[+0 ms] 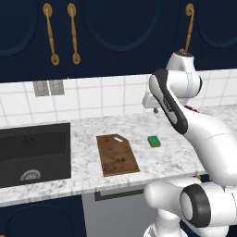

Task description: Pick up the sponge from the counter and clean the cutting board by briefly scrubbing or pressing down on the cutting board. Once finished, release the sponge.

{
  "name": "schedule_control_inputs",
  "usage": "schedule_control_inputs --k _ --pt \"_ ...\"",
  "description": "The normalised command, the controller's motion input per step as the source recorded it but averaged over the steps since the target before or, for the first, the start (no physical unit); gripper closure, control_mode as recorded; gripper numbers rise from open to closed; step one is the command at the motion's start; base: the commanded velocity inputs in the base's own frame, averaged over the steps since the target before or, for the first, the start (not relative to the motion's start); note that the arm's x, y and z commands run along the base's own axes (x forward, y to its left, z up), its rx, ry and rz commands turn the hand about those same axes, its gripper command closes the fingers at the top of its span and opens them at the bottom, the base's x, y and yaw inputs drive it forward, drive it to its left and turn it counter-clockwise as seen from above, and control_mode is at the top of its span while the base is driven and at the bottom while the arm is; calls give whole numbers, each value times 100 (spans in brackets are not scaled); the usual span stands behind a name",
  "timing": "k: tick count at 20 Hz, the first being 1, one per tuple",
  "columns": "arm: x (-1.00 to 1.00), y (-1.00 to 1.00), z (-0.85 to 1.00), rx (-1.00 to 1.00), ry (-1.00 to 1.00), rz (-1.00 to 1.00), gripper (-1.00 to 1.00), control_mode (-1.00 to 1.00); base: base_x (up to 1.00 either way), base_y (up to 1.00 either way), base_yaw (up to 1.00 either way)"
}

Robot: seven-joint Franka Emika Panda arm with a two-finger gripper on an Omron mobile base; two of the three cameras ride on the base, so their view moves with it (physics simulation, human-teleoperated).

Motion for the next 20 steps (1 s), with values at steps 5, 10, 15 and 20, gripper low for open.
schedule_control_inputs --k 5,10,15,20 --pt "6 -21 -28 0 0 0 -100 -100 0 0 0" --pt "26 -39 -53 0 0 0 -100 -100 0 0 0" --pt "16 -27 -29 0 0 0 -100 -100 0 0 0" --pt "1 -4 -21 -2 0 1 -100 -100 0 0 0"
